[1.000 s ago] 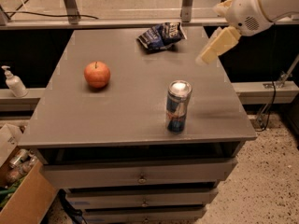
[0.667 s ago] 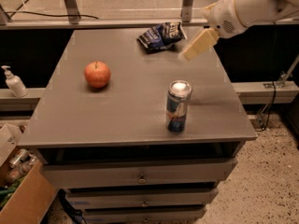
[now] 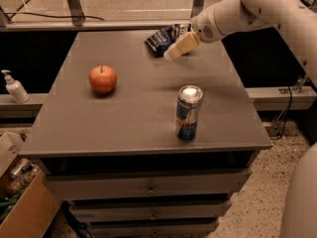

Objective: Pick blue chip bag

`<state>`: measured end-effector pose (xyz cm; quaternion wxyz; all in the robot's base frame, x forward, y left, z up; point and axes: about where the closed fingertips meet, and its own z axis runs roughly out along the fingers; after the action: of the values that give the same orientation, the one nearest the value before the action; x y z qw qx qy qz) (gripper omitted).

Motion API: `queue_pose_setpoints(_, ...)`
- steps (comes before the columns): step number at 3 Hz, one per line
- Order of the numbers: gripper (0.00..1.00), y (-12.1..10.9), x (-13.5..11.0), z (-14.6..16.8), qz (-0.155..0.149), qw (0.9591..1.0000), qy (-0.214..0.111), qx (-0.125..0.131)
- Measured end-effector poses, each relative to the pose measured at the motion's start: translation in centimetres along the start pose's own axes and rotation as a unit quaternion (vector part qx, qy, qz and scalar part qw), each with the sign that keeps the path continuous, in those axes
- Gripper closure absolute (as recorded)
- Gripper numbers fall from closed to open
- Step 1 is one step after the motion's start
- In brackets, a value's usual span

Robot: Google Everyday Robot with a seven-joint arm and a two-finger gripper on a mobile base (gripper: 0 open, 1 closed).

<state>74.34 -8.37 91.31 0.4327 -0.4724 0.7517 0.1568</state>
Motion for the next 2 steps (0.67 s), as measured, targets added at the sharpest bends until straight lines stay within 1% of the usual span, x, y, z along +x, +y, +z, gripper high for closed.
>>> queue_pose_setpoints(1,0.00,-1.2,-0.8,3.9,0.027,0.9995,-0.019,0.005)
queue_pose_setpoints(2,0.00,-2.3,-1.6,7.0,0.030,0.9990,-0.030,0.014)
